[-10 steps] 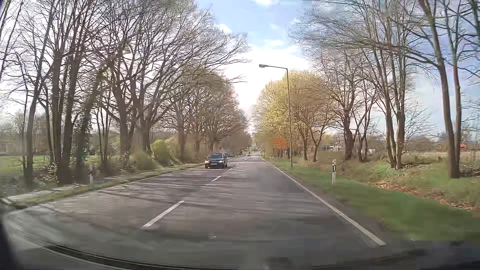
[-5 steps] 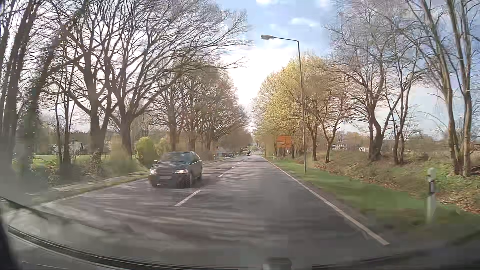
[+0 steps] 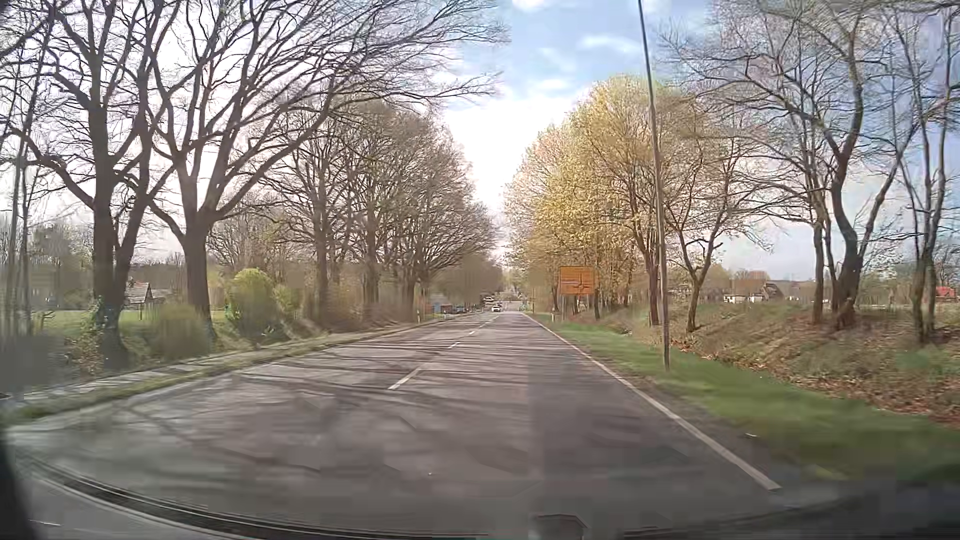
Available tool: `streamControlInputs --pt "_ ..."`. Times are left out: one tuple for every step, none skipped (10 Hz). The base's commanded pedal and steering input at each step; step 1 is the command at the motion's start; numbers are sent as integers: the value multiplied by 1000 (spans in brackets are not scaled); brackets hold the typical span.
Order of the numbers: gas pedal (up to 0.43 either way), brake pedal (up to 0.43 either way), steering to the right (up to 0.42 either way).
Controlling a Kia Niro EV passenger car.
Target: Follow the waypoints while adhering to traffic rules and regulations
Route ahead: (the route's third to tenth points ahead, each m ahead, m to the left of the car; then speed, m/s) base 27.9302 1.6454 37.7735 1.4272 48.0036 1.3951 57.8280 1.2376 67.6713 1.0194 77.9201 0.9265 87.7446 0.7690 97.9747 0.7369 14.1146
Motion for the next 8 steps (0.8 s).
streamControlInputs --pt "130 0 0" --pt "130 0 0" --pt "130 0 0" --pt "130 0 0" --pt "130 0 0" --pt "130 0 0" --pt "130 0 0" --pt "130 0 0"
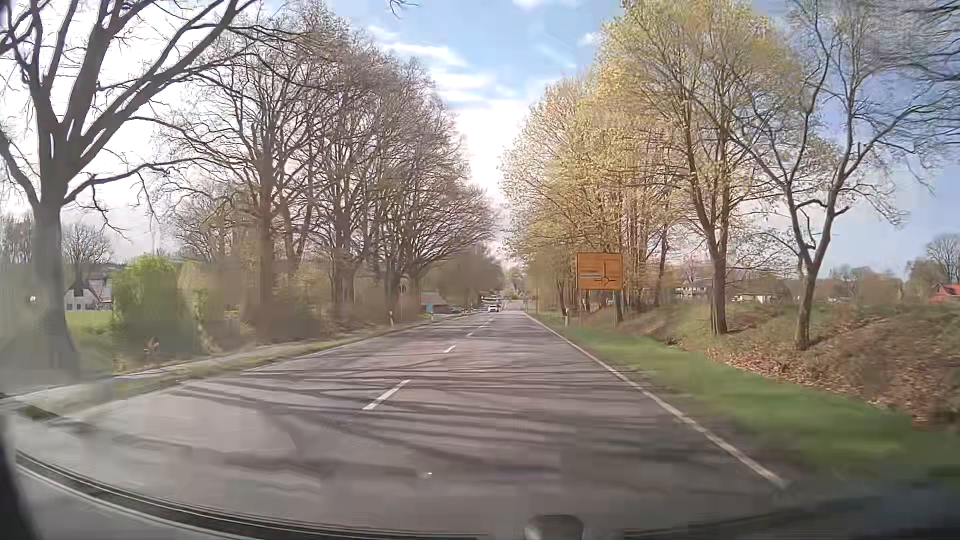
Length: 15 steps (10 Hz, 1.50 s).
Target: Follow the waypoints while adhering to traffic rules and regulations
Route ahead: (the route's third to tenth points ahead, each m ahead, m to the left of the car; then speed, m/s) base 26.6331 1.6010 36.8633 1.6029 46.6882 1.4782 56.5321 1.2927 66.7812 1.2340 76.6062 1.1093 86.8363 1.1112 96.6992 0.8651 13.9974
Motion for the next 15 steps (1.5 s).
streamControlInputs --pt "130 0 0" --pt "130 0 0" --pt "130 0 0" --pt "130 0 1" --pt "138 0 2" --pt "150 0 1" --pt "150 0 2" --pt "150 0 1" --pt "150 0 1" --pt "150 0 2" --pt "150 0 1" --pt "150 0 2" --pt "150 0 2" --pt "150 0 2" --pt "150 0 2"
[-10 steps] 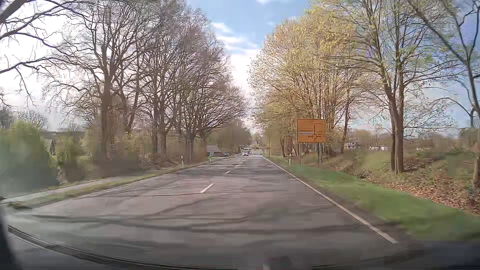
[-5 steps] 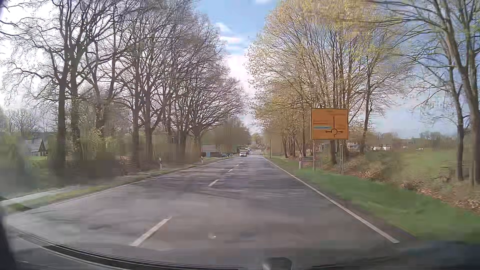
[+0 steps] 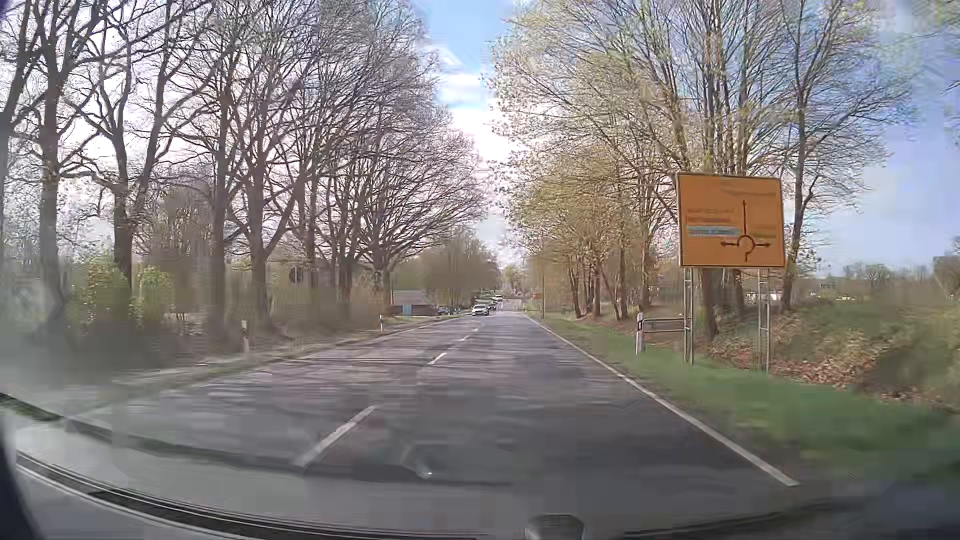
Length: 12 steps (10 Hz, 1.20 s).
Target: Follow the waypoints while adhering to traffic rules and regulations
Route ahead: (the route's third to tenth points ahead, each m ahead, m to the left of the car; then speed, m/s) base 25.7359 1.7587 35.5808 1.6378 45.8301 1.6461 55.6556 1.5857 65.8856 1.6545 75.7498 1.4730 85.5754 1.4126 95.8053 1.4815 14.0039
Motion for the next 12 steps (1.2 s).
streamControlInputs --pt "150 0 2" --pt "150 0 1" --pt "150 0 1" --pt "150 0 0" --pt "150 0 1" --pt "150 0 1" --pt "150 0 1" --pt "150 0 1" --pt "150 0 0" --pt "150 0 0" --pt "150 0 0" --pt "150 0 0"
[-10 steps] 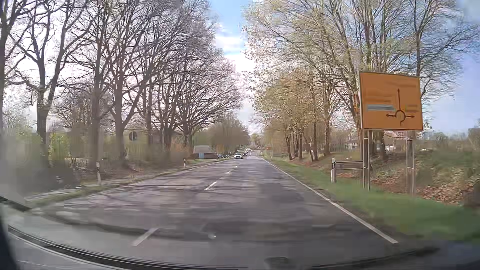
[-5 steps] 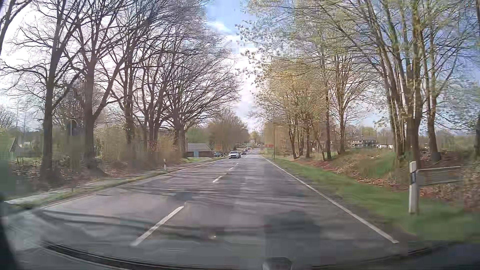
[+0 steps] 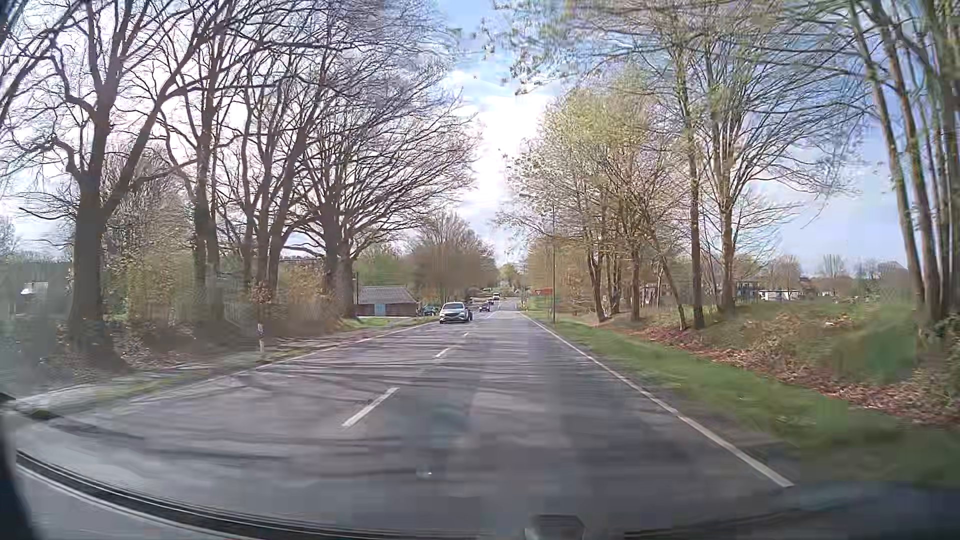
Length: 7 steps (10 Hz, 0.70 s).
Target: Follow the waypoints while adhering to traffic rules and regulations
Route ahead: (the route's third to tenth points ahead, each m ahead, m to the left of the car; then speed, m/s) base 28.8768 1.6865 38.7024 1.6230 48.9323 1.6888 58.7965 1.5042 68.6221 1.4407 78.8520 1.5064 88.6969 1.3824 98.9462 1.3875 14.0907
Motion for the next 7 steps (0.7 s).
streamControlInputs --pt "150 0 1" --pt "138 0 1" --pt "130 0 1" --pt "130 0 1" --pt "130 0 1" --pt "130 0 0" --pt "130 0 -1"
